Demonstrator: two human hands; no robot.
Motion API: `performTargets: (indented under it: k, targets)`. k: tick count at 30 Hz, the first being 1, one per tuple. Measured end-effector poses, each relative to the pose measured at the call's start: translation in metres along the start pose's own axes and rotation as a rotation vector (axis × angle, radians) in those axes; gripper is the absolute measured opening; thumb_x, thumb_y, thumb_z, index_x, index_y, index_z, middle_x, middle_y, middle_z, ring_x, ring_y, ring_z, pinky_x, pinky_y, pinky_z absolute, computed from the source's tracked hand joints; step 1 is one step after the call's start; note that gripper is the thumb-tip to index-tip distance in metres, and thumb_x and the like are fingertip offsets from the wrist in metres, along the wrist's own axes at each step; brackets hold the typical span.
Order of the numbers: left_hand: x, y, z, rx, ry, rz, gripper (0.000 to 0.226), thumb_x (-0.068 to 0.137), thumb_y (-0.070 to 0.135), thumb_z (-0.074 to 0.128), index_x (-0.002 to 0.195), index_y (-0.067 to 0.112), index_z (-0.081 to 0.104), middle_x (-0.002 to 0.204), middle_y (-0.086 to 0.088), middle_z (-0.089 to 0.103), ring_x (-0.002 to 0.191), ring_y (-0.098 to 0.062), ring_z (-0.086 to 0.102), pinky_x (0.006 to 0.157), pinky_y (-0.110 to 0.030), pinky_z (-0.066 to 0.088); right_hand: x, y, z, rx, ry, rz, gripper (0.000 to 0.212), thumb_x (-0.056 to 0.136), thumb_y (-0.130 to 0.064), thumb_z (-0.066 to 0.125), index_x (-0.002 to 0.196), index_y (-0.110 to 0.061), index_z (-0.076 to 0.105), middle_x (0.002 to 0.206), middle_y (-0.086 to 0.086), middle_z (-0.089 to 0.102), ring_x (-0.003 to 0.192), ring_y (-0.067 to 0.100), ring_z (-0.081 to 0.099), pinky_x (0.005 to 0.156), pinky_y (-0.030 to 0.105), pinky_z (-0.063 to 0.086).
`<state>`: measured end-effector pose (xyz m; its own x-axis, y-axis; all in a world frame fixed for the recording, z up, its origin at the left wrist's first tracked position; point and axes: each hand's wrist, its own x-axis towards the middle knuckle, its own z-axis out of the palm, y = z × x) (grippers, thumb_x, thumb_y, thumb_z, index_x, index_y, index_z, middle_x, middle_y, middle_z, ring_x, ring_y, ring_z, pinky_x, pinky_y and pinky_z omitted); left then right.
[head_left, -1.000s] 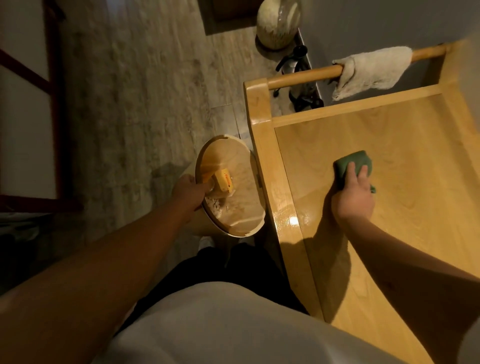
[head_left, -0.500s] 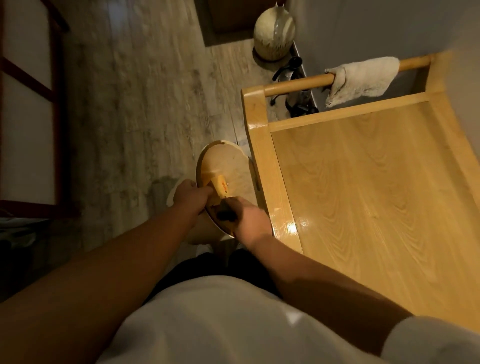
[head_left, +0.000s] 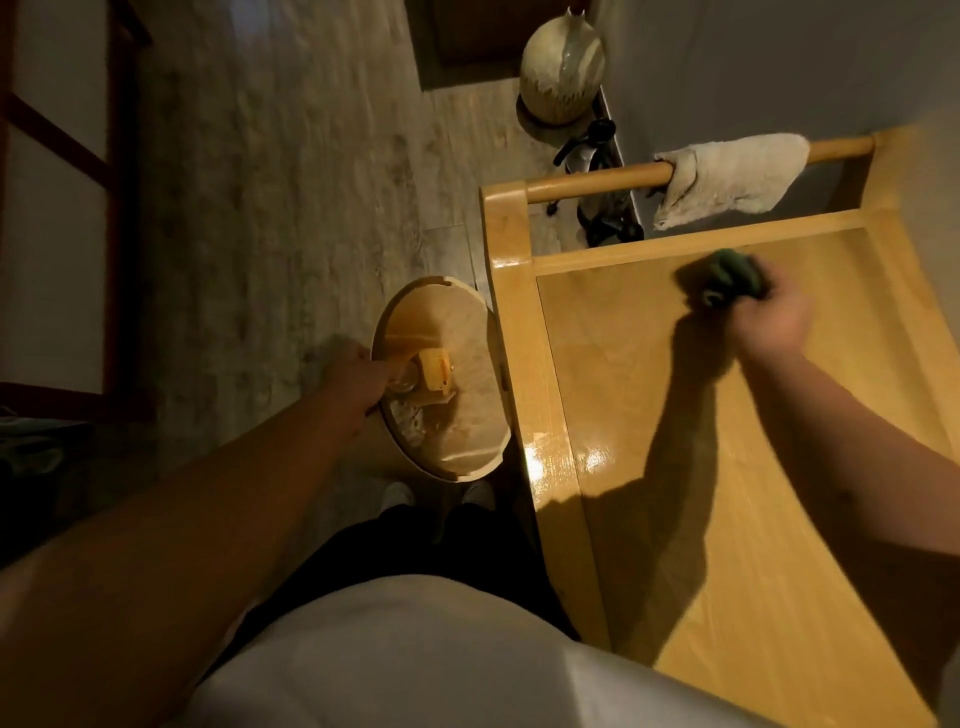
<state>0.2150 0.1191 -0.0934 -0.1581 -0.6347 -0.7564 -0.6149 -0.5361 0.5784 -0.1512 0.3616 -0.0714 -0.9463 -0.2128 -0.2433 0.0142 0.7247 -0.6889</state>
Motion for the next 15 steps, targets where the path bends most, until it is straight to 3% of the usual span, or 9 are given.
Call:
performTargets:
  k: [3, 5, 6, 8, 13, 15]
  targets:
    - [0.001, 0.004, 0.002, -0.01, -0.02, 0.004, 0.058, 0.074, 0.027, 0.087, 0.124, 0.012, 0.061, 0.116, -0.013, 0.067, 0.102, -0.032, 0.067, 0.089, -0.05, 0.058, 0.023, 0.034, -0.009, -0.171, 0.106, 0.074, 0.067, 0.086, 0.004, 0.046, 0.144, -0.029, 0.047, 0.148, 0.005, 0.048, 0.136, 0.024, 0.043, 0.113, 0.04, 0.037]
    - [0.004, 0.005, 0.003, 0.018, 0.015, 0.024, 0.033, 0.078, 0.024, 0.083, 0.102, 0.014, 0.063, 0.095, -0.007, 0.066, 0.083, -0.023, 0.065, 0.064, -0.031, 0.061, 0.018, 0.044, 0.01, -0.414, 0.079, 0.023, 0.068, 0.086, 0.001, 0.051, 0.149, -0.022, 0.037, 0.158, 0.011, 0.031, 0.144, 0.035, 0.029, 0.116, 0.048, 0.03]
    - [0.006, 0.005, 0.004, 0.033, 0.041, 0.038, 0.021, 0.08, 0.019, 0.079, 0.087, 0.016, 0.059, 0.084, -0.005, 0.061, 0.071, -0.019, 0.06, 0.047, -0.021, 0.053, 0.013, 0.044, 0.022, -0.493, 0.067, -0.021, 0.07, 0.085, -0.001, 0.053, 0.149, -0.02, 0.033, 0.161, 0.012, 0.024, 0.145, 0.037, 0.023, 0.114, 0.051, 0.029]
    - [0.009, 0.008, 0.004, 0.055, 0.059, 0.056, 0.026, 0.082, 0.011, 0.074, 0.075, 0.02, 0.051, 0.074, -0.001, 0.057, 0.062, -0.014, 0.054, 0.033, -0.015, 0.039, 0.003, 0.033, 0.042, -0.517, 0.031, -0.08, 0.073, 0.085, -0.003, 0.055, 0.151, -0.019, 0.029, 0.162, 0.013, 0.019, 0.147, 0.038, 0.018, 0.112, 0.055, 0.03]
    - [0.013, 0.017, 0.005, 0.07, 0.05, 0.083, 0.03, 0.08, 0.008, 0.075, 0.072, 0.018, 0.047, 0.073, -0.003, 0.057, 0.065, -0.017, 0.057, 0.037, -0.017, 0.042, -0.027, 0.001, 0.075, -0.581, -0.089, -0.249, 0.076, 0.087, 0.0, 0.056, 0.154, -0.02, 0.026, 0.162, 0.013, 0.02, 0.147, 0.037, 0.021, 0.111, 0.052, 0.034]
    - [0.015, 0.018, 0.004, 0.052, 0.023, 0.09, 0.029, 0.079, 0.009, 0.077, 0.076, 0.017, 0.049, 0.08, -0.006, 0.06, 0.074, -0.023, 0.061, 0.05, -0.026, 0.051, -0.047, -0.012, 0.088, -0.568, -0.139, -0.313, 0.073, 0.088, -0.002, 0.056, 0.153, -0.02, 0.028, 0.162, 0.012, 0.022, 0.146, 0.036, 0.025, 0.108, 0.051, 0.039]
